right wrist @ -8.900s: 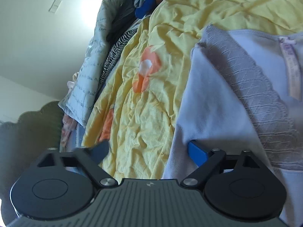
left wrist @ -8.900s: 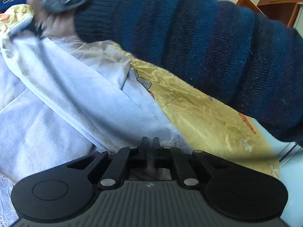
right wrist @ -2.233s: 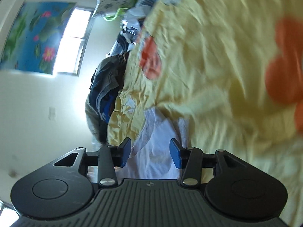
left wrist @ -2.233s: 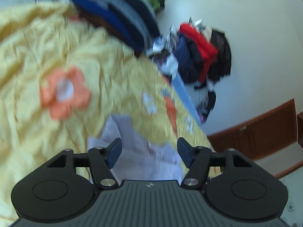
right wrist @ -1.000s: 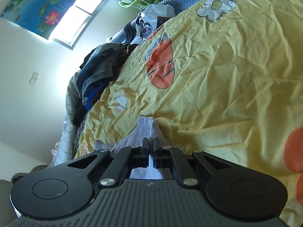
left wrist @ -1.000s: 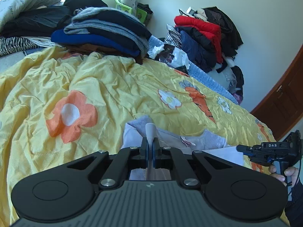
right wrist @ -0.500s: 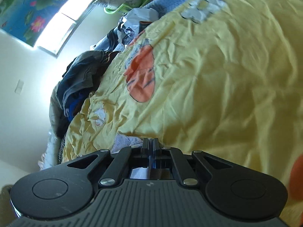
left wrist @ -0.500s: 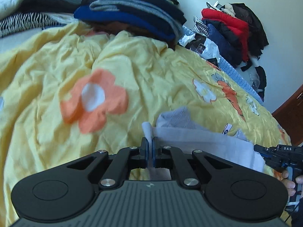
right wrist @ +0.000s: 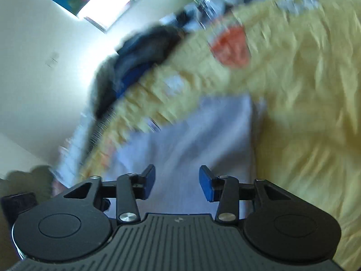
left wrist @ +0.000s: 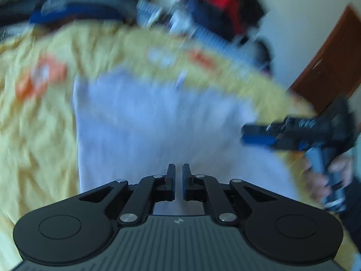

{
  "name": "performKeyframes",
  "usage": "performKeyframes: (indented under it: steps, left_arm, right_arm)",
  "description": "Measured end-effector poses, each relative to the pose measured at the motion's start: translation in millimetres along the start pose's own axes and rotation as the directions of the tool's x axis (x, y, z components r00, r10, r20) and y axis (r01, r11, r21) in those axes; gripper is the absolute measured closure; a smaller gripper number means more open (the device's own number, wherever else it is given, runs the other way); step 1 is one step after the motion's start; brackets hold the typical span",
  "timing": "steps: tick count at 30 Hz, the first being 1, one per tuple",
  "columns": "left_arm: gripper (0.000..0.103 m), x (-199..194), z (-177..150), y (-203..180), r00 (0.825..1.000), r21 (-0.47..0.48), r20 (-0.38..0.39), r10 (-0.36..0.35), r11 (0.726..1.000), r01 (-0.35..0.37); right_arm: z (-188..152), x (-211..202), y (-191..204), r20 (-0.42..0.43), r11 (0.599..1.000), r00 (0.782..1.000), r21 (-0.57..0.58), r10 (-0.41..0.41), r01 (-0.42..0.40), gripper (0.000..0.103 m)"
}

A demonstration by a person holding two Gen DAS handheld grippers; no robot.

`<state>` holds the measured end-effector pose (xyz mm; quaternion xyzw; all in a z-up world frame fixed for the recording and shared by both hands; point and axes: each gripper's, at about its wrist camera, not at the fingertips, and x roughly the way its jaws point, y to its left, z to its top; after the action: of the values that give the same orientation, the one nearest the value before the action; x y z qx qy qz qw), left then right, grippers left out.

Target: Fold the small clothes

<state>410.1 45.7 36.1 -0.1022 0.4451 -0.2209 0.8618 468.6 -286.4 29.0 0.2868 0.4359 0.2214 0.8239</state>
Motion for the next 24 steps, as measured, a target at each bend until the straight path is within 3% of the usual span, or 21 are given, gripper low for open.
performKeyframes:
  steps: [2, 3, 4, 6, 7, 8, 9, 10, 11, 14, 16, 17, 19, 24]
  left_arm:
    - [0.098, -1.0, -8.5, 8.8, 0.997, -0.016, 0.072, -0.026, 0.999, 0.028]
    - [0.098, -5.7, -8.8, 12.1, 0.997, -0.061, 0.068, -0.025, 0.998, 0.029]
    - [0.097, -15.2, -8.9, 11.2, 0.998, -0.094, 0.066, -0.004, 0.996, 0.01]
    - [0.096, -43.7, -17.1, 6.8, 0.993, -0.095, 0.119, -0.008, 0.995, 0.02]
    - [0.092, -57.2, -24.2, 8.9, 0.989, -0.111, 0.146, -0.03, 0.993, 0.046]
    - [0.082, -69.7, -32.9, 17.3, 0.985, -0.158, 0.166, -0.046, 0.985, 0.073]
    - [0.074, -77.9, -42.0, 29.9, 0.981, -0.229, 0.181, -0.065, 0.968, 0.106]
    - [0.055, -82.3, -50.8, 43.3, 0.979, -0.295, 0.188, -0.08, 0.946, 0.134]
    - [0.048, -85.0, -58.3, 58.3, 0.978, -0.363, 0.192, -0.077, 0.921, 0.144]
    - [0.05, -76.1, -73.9, 93.5, 0.982, -0.547, 0.164, -0.092, 0.82, 0.168]
    - [0.049, -70.8, -78.9, 104.0, 0.969, -0.615, 0.202, -0.142, 0.751, 0.238]
    - [0.049, -66.9, -77.5, 105.9, 0.966, -0.633, 0.204, -0.159, 0.731, 0.254]
    - [0.049, -58.6, -70.6, 103.3, 0.965, -0.636, 0.194, -0.179, 0.725, 0.263]
    - [0.055, -41.2, -57.7, 95.0, 0.963, -0.621, 0.178, -0.201, 0.736, 0.269]
  right_arm:
    - [-3.6, 5.2, -14.5, 0.033, 1.0, 0.999, 0.004, 0.013, -0.014, 0.076]
    - [-4.1, 2.5, -21.1, 0.038, 0.998, 0.999, 0.056, 0.013, -0.015, 0.078]
    - [-5.3, -3.7, -24.7, 0.038, 0.993, 0.999, 0.12, 0.013, -0.017, 0.074]
    - [-11.0, -28.6, -21.8, 0.058, 0.986, 0.998, 0.164, 0.028, -0.037, 0.052]
    - [-16.9, -44.4, -18.5, 0.081, 0.988, 0.996, 0.147, 0.041, -0.053, 0.034]
    - [-23.4, -59.4, -18.7, 0.097, 0.989, 0.994, 0.133, 0.05, -0.063, 0.024]
    - [-29.7, -71.6, -21.6, 0.098, 0.99, 0.994, 0.127, 0.052, -0.064, 0.026]
    - [-34.7, -80.4, -27.0, 0.077, 0.99, 0.996, 0.131, 0.047, -0.057, 0.027]
    - [-40.6, -85.3, -32.6, 0.042, 0.989, 0.998, 0.142, 0.044, -0.05, 0.029]
    - [-56.2, -84.9, -48.2, -0.059, 0.986, 0.998, 0.166, 0.012, -0.002, 0.035]
    - [-61.5, -85.3, -51.8, -0.05, 0.981, 0.998, 0.191, 0.033, -0.023, 0.035]
    - [-62.3, -82.9, -53.1, -0.056, 0.972, 0.997, 0.23, 0.06, -0.045, 0.036]
    - [-62.7, -72.7, -52.1, -0.078, 0.955, 0.99, 0.282, 0.119, -0.093, 0.037]
    - [-60.5, -44.3, -35.0, -0.116, 0.952, 0.981, 0.283, 0.152, -0.114, 0.036]
